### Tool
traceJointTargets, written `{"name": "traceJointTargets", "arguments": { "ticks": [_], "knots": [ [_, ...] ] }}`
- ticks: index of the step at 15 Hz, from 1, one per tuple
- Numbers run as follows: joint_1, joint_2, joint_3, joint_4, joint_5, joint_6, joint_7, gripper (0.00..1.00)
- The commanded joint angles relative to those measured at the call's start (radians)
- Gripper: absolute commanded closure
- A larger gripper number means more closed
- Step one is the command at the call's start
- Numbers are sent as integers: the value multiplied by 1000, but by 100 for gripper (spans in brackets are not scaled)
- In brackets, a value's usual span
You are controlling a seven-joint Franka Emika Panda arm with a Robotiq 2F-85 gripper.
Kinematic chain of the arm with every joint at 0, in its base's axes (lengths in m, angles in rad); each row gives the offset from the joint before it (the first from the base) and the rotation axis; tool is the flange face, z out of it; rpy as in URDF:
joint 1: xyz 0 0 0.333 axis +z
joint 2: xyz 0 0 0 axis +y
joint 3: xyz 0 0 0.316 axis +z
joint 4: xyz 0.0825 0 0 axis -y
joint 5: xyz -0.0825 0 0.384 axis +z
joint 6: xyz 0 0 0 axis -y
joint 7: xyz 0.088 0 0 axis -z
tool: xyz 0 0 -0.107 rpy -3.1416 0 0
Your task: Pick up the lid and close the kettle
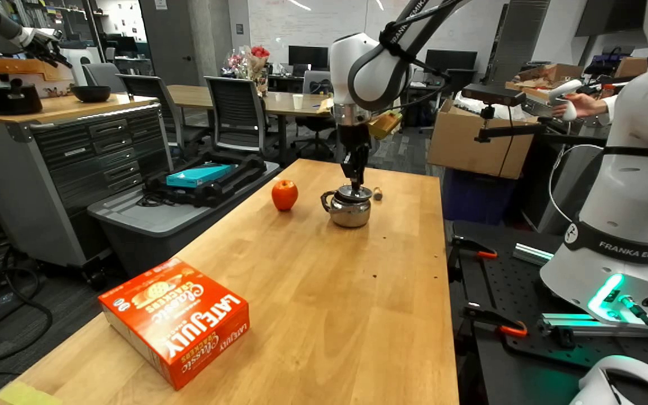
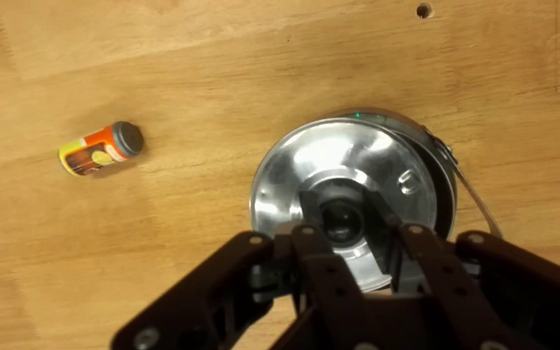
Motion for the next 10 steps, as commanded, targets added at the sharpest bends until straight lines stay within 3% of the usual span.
{"name": "traceJointTargets", "arguments": {
  "ticks": [1, 10],
  "knots": [
    [15, 26, -6, 21, -34, 9, 24, 93],
    [46, -9, 7, 2, -57, 14, 27, 93]
  ]
}}
